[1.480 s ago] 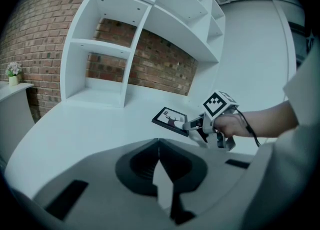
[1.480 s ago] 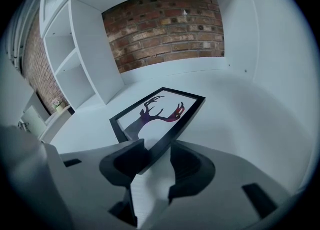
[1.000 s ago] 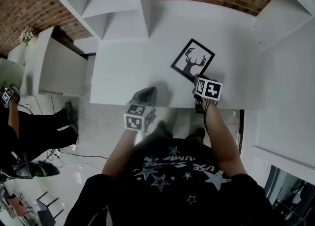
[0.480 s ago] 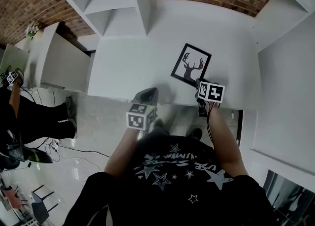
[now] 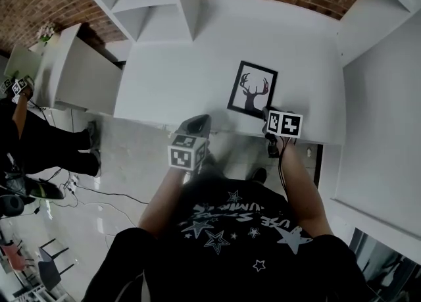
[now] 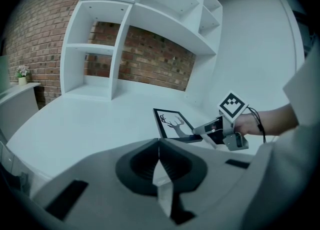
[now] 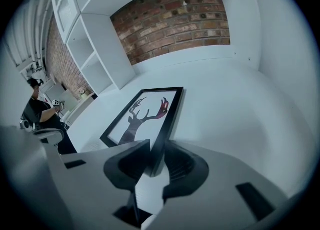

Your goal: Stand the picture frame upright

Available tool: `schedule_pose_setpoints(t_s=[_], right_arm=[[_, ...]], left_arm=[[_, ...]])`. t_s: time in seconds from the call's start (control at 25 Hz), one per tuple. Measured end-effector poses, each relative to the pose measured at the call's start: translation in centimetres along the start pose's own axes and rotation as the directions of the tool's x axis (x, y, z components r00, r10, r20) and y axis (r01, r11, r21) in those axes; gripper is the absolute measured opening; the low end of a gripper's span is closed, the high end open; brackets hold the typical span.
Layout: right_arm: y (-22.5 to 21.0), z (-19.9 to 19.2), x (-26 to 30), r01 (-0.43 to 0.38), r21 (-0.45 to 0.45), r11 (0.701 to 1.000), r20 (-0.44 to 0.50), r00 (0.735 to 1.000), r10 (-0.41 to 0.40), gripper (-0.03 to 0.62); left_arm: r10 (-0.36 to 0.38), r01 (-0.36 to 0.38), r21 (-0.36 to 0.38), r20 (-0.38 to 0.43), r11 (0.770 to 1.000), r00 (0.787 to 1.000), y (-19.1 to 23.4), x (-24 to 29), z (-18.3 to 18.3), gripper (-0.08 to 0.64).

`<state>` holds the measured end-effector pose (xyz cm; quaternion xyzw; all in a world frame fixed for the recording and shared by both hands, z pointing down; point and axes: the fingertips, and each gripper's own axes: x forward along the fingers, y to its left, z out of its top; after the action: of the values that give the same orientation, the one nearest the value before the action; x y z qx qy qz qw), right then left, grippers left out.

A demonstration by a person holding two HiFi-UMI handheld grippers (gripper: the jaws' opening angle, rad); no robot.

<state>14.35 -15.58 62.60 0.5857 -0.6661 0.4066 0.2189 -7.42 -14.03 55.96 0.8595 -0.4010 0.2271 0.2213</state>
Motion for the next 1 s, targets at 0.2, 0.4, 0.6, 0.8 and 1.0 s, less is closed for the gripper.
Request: schedule_pose_setpoints(t_s=[0.2,0.4,0.6,0.8,1.0], right_arm=[[-0.4,-1.3,-1.1,-0.029,-0.016,0.999,-0.018,0.999,0.028,0.095],[-0.5,-2.6,-2.0,-0.059,-0.019,0.998,-0.025,0.998,0.059,0.092],[-0.5,-3.6,-2.8,-0.086,-0.029,0.996,-0.033,0.996,0.085,0.091],[-0.7,-4.6,-3.5,-0.103,-0.042,0.994,-0.050,0.994,0.101,0.089],[-0.7,-5.8,-4.3,-0.125,-0.054,0.991,-0.076,0.990,0.120,0.087]], left_arm=[[-0.001,0.001,-0.005,-0.027,1.000,1.000,-1.7,-0.2,-1.1,0.018],[-0.006,0.006,-0.011,-0.036,1.000,0.999,-3.2,-0.2,-1.6,0.018],[-0.006,0.005,-0.015,-0.040,1.000,0.999,-4.6,-0.2,-2.2,0.018],[-0.017,0.014,-0.075,-0.045,0.997,0.999,-6.2,-0.4,-2.8,0.018],[-0.003,-0.007,-0.098,-0.094,0.995,0.996,-6.9,-0.6,-4.1,0.018]])
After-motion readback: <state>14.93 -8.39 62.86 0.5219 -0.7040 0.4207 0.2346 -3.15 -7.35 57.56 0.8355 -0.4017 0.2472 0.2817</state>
